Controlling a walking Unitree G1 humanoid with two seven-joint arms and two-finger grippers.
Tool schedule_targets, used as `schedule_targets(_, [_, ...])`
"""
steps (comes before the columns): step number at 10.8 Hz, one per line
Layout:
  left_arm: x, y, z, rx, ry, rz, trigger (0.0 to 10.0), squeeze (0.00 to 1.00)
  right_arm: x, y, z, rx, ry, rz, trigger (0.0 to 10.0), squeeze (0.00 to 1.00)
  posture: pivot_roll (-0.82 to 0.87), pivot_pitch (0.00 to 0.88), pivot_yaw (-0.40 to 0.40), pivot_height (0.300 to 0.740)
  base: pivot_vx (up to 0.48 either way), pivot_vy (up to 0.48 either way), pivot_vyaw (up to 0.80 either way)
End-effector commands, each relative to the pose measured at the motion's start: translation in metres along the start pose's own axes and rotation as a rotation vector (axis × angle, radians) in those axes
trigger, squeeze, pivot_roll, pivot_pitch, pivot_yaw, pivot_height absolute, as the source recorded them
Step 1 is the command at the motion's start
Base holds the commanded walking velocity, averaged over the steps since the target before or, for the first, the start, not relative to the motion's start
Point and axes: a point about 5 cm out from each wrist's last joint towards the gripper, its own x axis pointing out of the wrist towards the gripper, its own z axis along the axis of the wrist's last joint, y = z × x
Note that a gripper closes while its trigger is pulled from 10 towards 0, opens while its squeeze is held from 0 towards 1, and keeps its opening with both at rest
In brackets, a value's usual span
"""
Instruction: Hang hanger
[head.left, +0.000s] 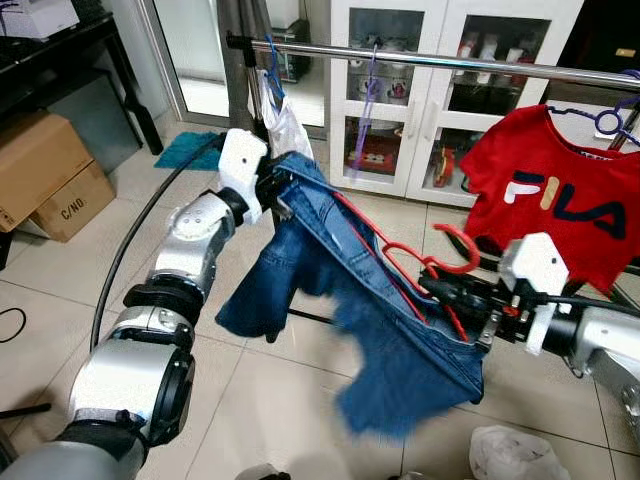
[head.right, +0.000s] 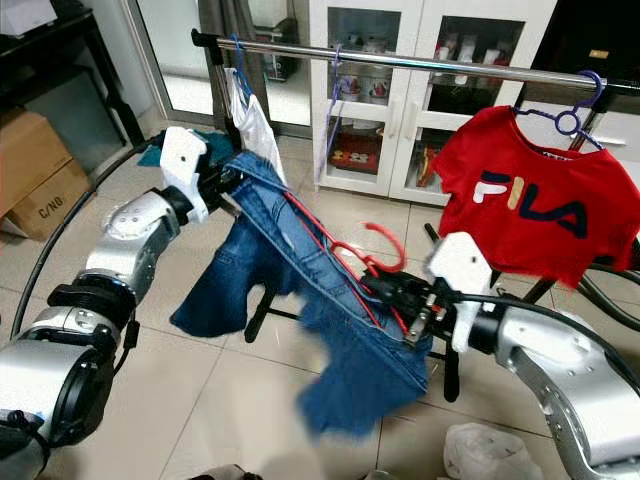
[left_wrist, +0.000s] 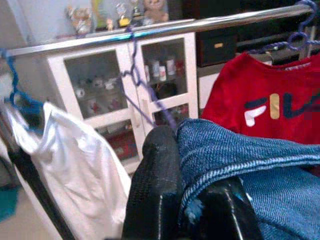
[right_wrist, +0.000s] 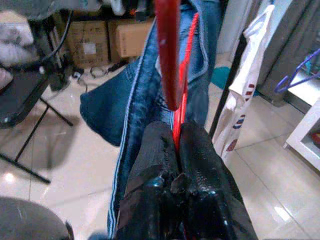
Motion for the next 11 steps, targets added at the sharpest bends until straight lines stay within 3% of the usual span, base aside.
schedule_targets(1, [-0.009, 0.027, 0.011, -0.084, -0.057, 0.162, 0.0, 0.0, -0.008, -0.002, -0.007, 0.036, -0.004, -0.023, 0.0, 0.0, -0.12, 0.0, 0.076, 0.74, 0.0, 0.0, 0.0])
schedule_targets(5, [-0.024, 0.06, 0.017, -0.301, -0.127, 0.409, 0.0, 0.0, -0.018, 0.002, -0.01, 0.069, -0.041, -0.019, 0.0, 0.0, -0.13, 0.0, 0.08, 0.74, 0.0, 0.0, 0.0])
schedule_targets(7, [-0.027, 0.066, 0.019, -0.291, -0.111, 0.415, 0.0, 0.0, -0.022, 0.001, -0.011, 0.072, -0.049, -0.028, 0.0, 0.0, -0.13, 0.0, 0.081, 0.74, 0.0, 0.0, 0.0])
schedule_targets(8, [-0.021, 0.056, 0.017, -0.115, -0.015, 0.303, 0.0, 0.0, -0.019, 0.001, -0.008, 0.044, -0.037, -0.02, 0.0, 0.0, -0.12, 0.0, 0.078, 0.74, 0.0, 0.0, 0.0])
schedule_targets(9, [-0.014, 0.042, 0.012, -0.021, 0.048, 0.199, 0.0, 0.0, -0.014, 0.002, -0.005, 0.013, -0.013, -0.015, 0.0, 0.0, -0.12, 0.0, 0.078, 0.74, 0.0, 0.0, 0.0])
schedule_targets(10, [0.002, 0.017, 0.008, 0.1, 0.095, 0.049, 0.0, 0.0, 0.004, 0.003, -0.002, -0.067, 0.072, -0.029, 0.0, 0.0, -0.12, 0.0, 0.077, 0.74, 0.0, 0.0, 0.0])
schedule_targets(11, [0.013, 0.001, 0.011, 0.126, 0.08, -0.014, 0.0, 0.0, 0.017, 0.0, 0.001, -0.089, 0.112, -0.079, 0.0, 0.0, -0.12, 0.0, 0.078, 0.74, 0.0, 0.0, 0.0])
